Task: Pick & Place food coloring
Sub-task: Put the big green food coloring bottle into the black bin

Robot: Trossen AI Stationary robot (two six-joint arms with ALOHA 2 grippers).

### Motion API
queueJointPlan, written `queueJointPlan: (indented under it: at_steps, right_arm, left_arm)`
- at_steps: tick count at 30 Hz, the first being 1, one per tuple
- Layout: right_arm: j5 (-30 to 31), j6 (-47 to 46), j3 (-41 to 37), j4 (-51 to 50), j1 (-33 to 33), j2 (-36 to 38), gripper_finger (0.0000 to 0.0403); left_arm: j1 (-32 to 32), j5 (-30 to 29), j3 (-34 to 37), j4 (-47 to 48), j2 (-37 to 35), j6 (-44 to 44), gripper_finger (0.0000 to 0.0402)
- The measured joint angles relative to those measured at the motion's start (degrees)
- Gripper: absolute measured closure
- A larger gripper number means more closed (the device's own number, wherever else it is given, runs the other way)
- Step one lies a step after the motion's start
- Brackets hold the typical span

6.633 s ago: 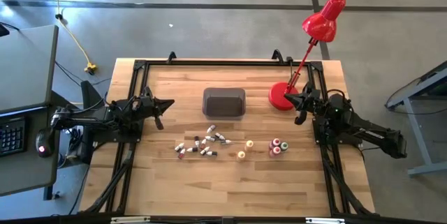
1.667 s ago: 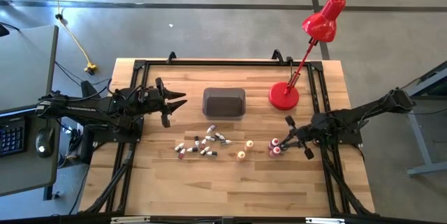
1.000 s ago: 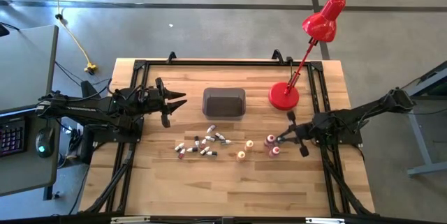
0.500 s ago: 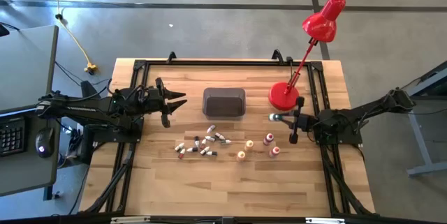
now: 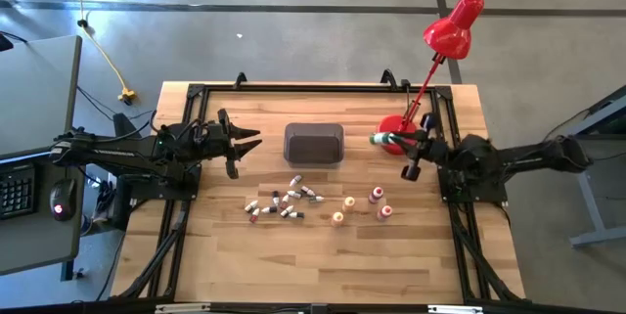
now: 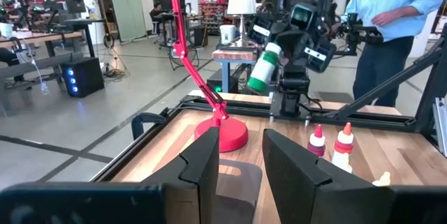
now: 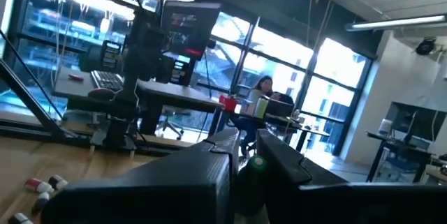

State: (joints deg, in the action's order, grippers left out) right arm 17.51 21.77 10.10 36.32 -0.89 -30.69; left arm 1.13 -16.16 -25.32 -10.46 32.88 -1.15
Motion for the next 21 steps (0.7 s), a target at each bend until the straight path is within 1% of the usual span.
queueJointPlan:
  at_steps: [4, 10, 14, 18, 21]
  right_arm:
    - [-4.2, -0.3, 6.7, -4.6, 4.3, -8.8, 0.0368]
    - [-8.1, -1.2, 15.2, -4.5, 8.9, -24.4, 0.0368]
    - [-12.6, -1.3, 21.2, -4.5, 11.1, -34.0, 0.0368]
    - [-13.1, -2.7, 26.1, -4.5, 12.7, -42.7, 0.0368]
    - [-13.5, -1.8, 28.8, -4.7, 13.5, -48.5, 0.0368]
  left_arm:
    - [0.0, 0.0, 0.0, 0.0, 0.0, 0.0, 0.0291]
    - [0.0, 0.0, 0.0, -0.1, 0.0, 0.0, 0.0291]
    - [0.0, 0.0, 0.0, -0.1, 0.0, 0.0, 0.0291]
    - [0.0, 0.0, 0.0, -0.1, 0.0, 0.1, 0.0291]
    - [0.0, 0.0, 0.0, -0.1, 0.0, 0.1, 0.0291]
